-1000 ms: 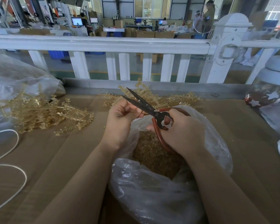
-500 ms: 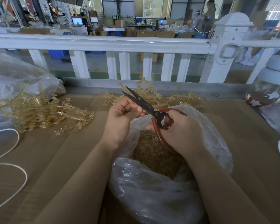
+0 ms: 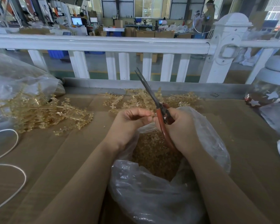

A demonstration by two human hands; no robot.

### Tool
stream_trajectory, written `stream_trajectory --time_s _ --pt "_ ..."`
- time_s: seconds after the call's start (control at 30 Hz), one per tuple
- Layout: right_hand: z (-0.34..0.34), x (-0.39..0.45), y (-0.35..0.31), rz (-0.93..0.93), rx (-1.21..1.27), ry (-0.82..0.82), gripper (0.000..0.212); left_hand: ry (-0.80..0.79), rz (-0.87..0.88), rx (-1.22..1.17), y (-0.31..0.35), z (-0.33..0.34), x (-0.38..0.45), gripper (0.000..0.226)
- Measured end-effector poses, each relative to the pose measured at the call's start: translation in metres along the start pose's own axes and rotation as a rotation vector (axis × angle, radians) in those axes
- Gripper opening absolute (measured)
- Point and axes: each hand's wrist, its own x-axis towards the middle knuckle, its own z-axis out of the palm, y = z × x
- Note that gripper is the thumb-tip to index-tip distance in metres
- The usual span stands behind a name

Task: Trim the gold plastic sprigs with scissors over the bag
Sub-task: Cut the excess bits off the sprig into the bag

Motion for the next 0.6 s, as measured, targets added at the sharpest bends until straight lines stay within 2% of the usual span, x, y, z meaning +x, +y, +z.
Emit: stream_trajectory --time_s 0.1,0.17,0.23,0.4,0.6 --pt "-0.001 0.000 -0.002 0.023 0.023 -0.019 0.012 -0.029 -0.022 0.029 -0.001 -0.004 0.001 0.017" --pt "-0.002 -0.001 -0.004 0.028 0.013 -0.028 0.011 -0.040 -0.027 0.140 0.001 -0.009 0.003 0.013" --pt "-0.002 -0.001 -0.004 0.038 -0.007 -0.040 0.008 -0.005 -0.026 0.254 0.005 -0.012 0.003 0.013" --pt "-0.001 -0.002 -0.003 0.061 -0.043 -0.060 0.011 0.098 0.007 0.308 0.005 -0.013 0.005 0.014" --pt "-0.005 -0.002 0.003 -0.018 -0.243 -0.012 0.055 0.174 0.119 0.200 0.009 -0.016 0.005 0.012"
